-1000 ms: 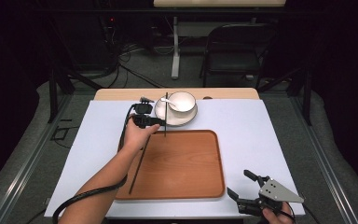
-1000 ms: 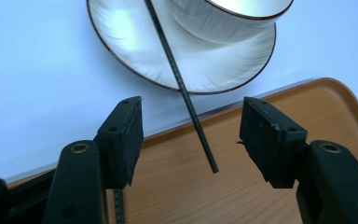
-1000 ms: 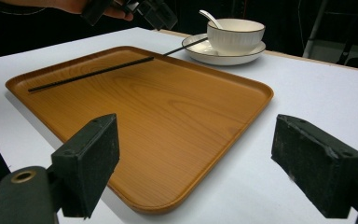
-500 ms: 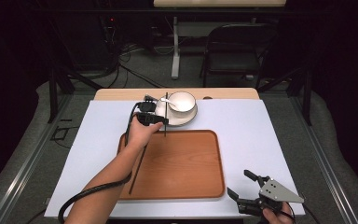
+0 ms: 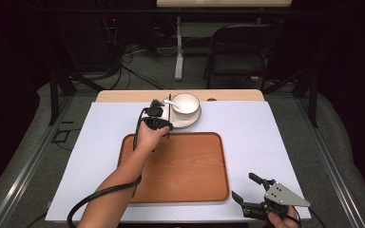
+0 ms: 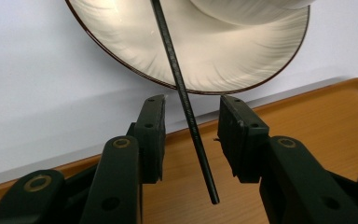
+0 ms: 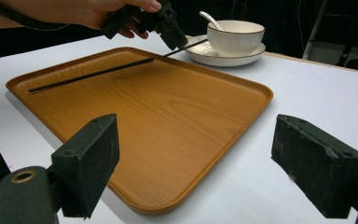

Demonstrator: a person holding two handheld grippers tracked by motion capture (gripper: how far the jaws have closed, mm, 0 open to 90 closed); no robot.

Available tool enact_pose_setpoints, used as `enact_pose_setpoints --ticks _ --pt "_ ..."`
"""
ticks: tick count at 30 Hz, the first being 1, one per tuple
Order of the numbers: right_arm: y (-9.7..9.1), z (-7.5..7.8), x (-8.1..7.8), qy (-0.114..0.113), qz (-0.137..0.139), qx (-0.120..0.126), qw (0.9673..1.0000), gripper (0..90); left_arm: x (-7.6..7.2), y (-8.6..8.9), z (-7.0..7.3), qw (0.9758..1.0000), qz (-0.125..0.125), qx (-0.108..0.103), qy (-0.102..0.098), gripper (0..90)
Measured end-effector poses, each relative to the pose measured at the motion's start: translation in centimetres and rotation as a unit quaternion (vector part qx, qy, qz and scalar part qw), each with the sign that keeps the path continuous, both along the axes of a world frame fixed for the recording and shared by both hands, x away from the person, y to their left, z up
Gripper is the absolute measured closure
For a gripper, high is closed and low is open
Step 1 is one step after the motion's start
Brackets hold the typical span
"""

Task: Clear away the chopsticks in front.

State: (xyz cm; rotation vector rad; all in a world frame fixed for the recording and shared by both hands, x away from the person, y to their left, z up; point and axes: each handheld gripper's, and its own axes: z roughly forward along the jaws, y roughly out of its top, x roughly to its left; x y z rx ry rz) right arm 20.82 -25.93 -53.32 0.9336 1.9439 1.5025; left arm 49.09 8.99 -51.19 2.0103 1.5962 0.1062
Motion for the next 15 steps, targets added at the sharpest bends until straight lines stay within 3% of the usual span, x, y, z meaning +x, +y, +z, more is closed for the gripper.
enact_pose_setpoints --ticks 7,15 --pt "-0.02 0.0 -0.05 0.001 -0.001 0.001 1.0 14.5 0.21 0.07 -0.59 0.9999 0.013 -0.002 0.009 66.4" --pt "0.0 0.01 -0.07 0.0 0.0 0.0 1.0 14.5 0.62 0.56 -0.68 0.9988 0.031 -0.007 0.039 79.0"
